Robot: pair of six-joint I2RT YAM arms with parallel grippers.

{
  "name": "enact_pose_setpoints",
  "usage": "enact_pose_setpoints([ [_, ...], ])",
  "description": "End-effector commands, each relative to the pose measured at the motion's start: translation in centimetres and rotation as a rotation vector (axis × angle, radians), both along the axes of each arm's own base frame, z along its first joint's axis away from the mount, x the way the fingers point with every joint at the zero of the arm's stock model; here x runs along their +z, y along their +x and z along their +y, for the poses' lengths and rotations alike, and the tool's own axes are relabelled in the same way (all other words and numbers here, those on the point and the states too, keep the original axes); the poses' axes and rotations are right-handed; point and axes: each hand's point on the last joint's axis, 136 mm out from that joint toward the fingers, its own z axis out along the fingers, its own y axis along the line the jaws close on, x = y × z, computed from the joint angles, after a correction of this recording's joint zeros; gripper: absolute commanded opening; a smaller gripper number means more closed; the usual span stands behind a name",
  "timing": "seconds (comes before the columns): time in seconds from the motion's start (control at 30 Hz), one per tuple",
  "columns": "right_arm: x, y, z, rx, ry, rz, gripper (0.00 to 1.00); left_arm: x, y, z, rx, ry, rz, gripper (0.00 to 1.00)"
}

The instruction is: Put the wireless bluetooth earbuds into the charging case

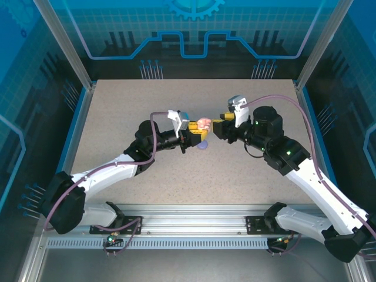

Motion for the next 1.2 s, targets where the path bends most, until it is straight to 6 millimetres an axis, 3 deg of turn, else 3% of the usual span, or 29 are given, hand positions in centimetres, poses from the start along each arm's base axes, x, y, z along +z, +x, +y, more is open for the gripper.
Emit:
enact_pose_setpoints([
  [0.0, -1.0, -0.2, -0.5, -0.004, -0.039, 0.057, 0.41, 1.4, 0.1, -0.3, -0.002, -0.019, -0.029, 0.0],
  [0.27, -1.7, -0.5, 0.9, 0.066, -0.026, 0.094, 0.37, 1.6, 0.2, -0.4, -0.001, -0.018, -0.026, 0.0],
  [1.17, -1.8, -0.5, 3.1, 0.131, -0.031, 0.122, 0.38, 0.8, 0.7, -0.6, 0.012, 0.007, 0.003, 0.0],
])
